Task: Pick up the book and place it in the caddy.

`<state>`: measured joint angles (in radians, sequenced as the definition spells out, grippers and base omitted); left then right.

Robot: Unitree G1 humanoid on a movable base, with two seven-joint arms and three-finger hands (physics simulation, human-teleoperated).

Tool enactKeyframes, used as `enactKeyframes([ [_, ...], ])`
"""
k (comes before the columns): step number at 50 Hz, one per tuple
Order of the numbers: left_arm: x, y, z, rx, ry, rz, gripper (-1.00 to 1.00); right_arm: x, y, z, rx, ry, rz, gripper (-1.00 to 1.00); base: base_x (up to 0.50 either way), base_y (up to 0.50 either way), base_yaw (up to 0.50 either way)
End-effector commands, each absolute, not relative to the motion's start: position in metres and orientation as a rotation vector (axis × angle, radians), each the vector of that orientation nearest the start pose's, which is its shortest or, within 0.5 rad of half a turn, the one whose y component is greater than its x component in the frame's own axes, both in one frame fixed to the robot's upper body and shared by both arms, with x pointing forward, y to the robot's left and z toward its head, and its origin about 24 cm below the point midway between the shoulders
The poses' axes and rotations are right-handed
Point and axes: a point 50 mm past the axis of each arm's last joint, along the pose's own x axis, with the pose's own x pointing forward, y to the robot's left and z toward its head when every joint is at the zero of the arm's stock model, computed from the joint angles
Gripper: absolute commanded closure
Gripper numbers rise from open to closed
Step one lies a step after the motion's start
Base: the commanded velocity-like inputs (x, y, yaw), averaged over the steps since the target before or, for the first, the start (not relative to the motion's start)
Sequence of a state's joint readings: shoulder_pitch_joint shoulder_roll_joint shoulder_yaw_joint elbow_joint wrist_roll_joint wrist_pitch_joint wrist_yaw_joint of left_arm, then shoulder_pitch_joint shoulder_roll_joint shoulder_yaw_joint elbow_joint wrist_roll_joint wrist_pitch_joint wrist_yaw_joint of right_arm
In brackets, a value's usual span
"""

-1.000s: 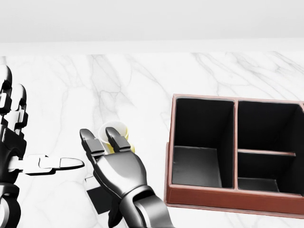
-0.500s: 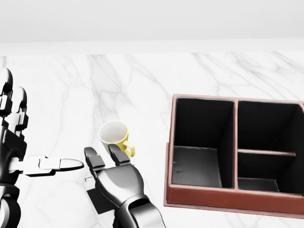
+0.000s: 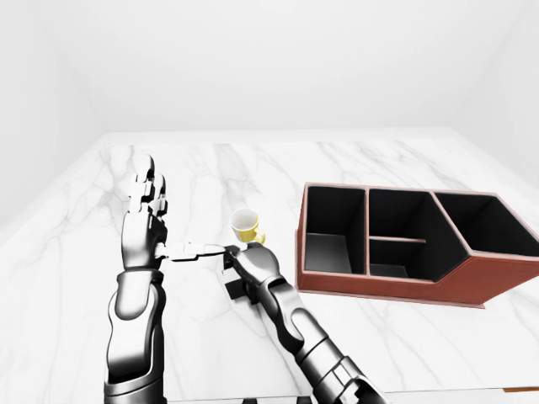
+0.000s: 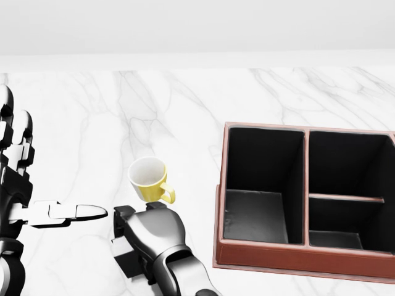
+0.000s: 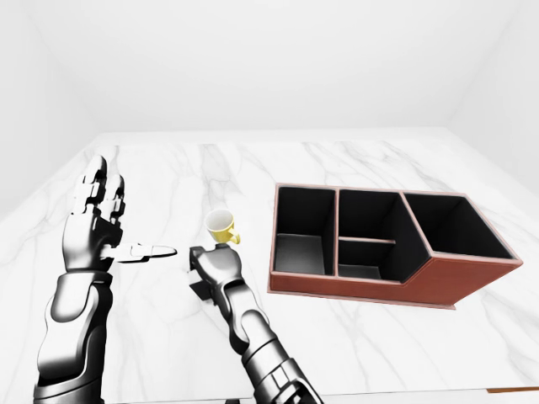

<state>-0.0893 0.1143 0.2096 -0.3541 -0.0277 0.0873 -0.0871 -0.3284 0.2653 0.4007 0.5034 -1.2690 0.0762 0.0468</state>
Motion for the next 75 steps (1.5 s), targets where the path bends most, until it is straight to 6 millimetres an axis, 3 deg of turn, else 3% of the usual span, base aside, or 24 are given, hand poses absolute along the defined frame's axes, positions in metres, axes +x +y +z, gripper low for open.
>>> enactKeyframes([
  [1, 0.252, 0.202, 0.144, 0.118, -0.367, 0.081, -1.0, 0.272, 0.007, -0.005, -1.206, 0.006, 0.577, 1.0, 0.0, 0.0, 0.0],
  [11, 0.251, 0.202, 0.142, 0.116, -0.357, 0.082, -1.0, 0.279, 0.001, 0.009, -1.153, -0.018, 0.53, 1.0, 0.0, 0.0, 0.0],
  [19, 0.252, 0.201, 0.141, 0.114, -0.353, 0.081, -1.0, 0.284, -0.001, 0.045, -1.093, -0.083, 0.493, 1.0, 0.0, 0.0, 0.0],
  [37, 0.251, 0.201, 0.141, 0.116, -0.357, 0.08, -1.0, 0.283, -0.013, 0.089, -1.006, -0.189, 0.46, 1.0, 0.0, 0.0, 0.0],
  [53, 0.25, 0.201, 0.147, 0.121, -0.383, 0.08, -1.0, 0.287, -0.012, 0.152, -0.994, -0.364, 0.442, 1.0, 0.0, 0.0, 0.0],
  [66, 0.25, 0.201, 0.149, 0.122, -0.39, 0.078, -1.0, 0.292, -0.019, 0.19, -1.007, -0.46, 0.402, 1.0, 0.0, 0.0, 0.0],
  [75, 0.249, 0.203, 0.151, 0.125, -0.399, 0.082, -1.0, 0.279, -0.027, 0.235, -1.033, -0.588, 0.386, 1.0, 0.0, 0.0, 0.0],
])
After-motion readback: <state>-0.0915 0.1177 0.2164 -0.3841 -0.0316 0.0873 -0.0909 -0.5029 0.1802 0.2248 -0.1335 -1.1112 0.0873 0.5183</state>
